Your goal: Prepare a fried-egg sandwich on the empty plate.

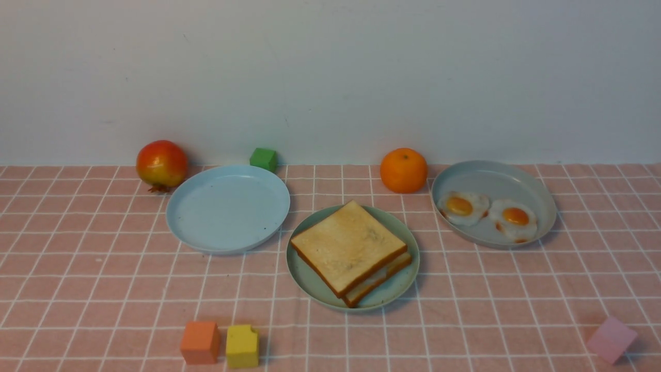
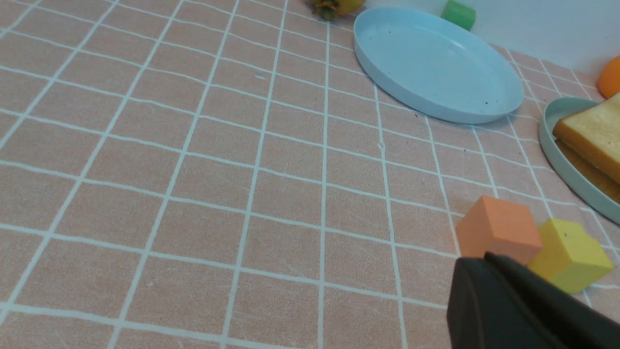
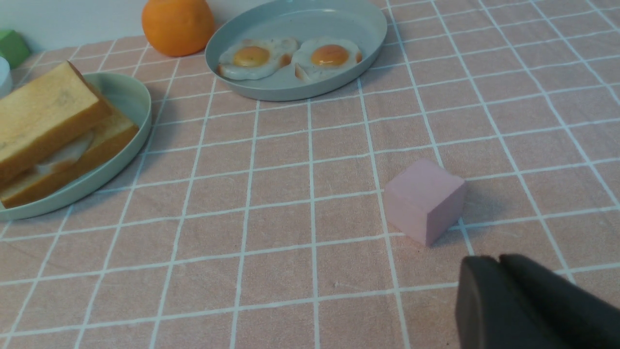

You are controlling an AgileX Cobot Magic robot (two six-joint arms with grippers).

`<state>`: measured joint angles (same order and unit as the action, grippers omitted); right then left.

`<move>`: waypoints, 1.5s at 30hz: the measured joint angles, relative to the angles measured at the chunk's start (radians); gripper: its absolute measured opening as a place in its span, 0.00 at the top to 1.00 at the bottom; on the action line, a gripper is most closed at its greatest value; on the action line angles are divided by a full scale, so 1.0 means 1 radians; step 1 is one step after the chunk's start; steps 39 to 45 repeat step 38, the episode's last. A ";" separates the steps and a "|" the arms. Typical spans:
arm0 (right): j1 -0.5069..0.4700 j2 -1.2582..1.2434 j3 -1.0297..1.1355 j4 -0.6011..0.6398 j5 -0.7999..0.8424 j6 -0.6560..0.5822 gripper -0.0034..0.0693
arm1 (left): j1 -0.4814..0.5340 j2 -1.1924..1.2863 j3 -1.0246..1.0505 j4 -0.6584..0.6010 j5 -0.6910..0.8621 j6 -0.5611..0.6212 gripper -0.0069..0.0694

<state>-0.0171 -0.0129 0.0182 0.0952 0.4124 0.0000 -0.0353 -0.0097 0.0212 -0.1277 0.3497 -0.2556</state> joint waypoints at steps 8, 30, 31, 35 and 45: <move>0.000 0.000 0.000 0.000 0.000 0.000 0.84 | 0.000 0.000 0.000 0.000 0.001 0.000 0.89; 0.000 0.000 0.000 -0.001 0.001 0.000 0.81 | 0.000 0.000 0.000 0.000 0.001 0.000 0.88; 0.000 0.000 0.000 -0.001 0.001 0.000 0.81 | 0.000 0.000 0.000 0.000 0.001 0.000 0.88; 0.000 0.000 0.000 -0.001 0.001 0.000 0.80 | 0.000 0.000 0.000 0.000 0.001 0.000 0.88; 0.000 0.000 0.000 -0.001 0.001 0.000 0.80 | 0.000 0.000 0.000 0.000 0.001 0.000 0.88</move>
